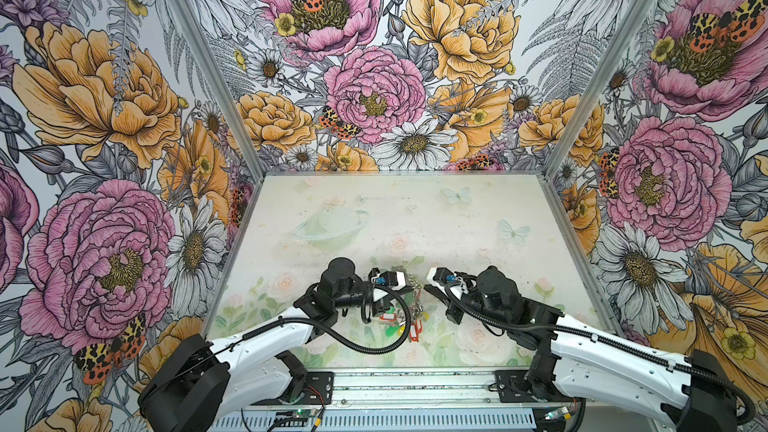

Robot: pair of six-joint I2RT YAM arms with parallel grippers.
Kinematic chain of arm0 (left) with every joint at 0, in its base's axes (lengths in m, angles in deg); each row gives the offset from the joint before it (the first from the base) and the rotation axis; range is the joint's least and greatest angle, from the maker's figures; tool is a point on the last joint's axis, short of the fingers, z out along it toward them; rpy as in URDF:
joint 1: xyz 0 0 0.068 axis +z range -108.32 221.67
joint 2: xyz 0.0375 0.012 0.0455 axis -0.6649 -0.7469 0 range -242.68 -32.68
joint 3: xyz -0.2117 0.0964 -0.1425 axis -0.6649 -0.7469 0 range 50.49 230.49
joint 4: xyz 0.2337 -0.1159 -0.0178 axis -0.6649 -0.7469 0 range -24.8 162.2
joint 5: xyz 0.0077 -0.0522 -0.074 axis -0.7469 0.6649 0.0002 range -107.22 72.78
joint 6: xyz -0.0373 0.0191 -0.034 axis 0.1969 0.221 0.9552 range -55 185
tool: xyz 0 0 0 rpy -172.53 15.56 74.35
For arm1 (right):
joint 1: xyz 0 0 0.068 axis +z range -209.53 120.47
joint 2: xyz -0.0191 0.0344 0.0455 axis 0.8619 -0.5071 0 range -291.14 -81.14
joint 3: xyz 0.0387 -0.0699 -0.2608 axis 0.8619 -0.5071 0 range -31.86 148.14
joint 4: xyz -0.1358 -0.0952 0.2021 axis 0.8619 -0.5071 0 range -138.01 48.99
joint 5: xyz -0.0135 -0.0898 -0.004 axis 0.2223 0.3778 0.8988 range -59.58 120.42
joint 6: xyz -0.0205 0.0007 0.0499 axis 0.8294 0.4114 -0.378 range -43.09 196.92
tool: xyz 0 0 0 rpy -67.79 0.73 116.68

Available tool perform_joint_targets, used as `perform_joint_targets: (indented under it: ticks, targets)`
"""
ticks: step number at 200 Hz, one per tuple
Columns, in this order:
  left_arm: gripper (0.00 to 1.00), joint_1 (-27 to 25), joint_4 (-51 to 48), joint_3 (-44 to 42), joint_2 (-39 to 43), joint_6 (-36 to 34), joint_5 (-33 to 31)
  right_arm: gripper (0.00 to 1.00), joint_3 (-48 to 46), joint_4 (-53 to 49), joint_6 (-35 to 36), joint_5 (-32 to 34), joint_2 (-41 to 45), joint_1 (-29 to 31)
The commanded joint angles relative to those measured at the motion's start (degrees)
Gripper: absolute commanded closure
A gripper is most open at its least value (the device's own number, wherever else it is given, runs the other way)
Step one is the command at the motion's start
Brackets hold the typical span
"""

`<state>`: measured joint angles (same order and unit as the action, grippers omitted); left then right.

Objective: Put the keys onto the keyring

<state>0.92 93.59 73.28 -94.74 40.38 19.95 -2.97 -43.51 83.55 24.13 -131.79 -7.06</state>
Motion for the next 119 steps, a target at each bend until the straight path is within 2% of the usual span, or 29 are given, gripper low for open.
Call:
perform_joint_targets:
  ticks: [1, 119]
  targets:
    - [1.00, 0.06, 2.39, -0.46, 0.69, -0.16, 4.07, 1.00, 1.18, -0.42, -1.36, 1.70, 2.01, -1.48]
    - [1.00, -0.05, 1.86, -0.20, 0.61, -0.24, 5.27, 1.00, 1.33, 0.74, -1.45, -0.66, -0.68, -1.57]
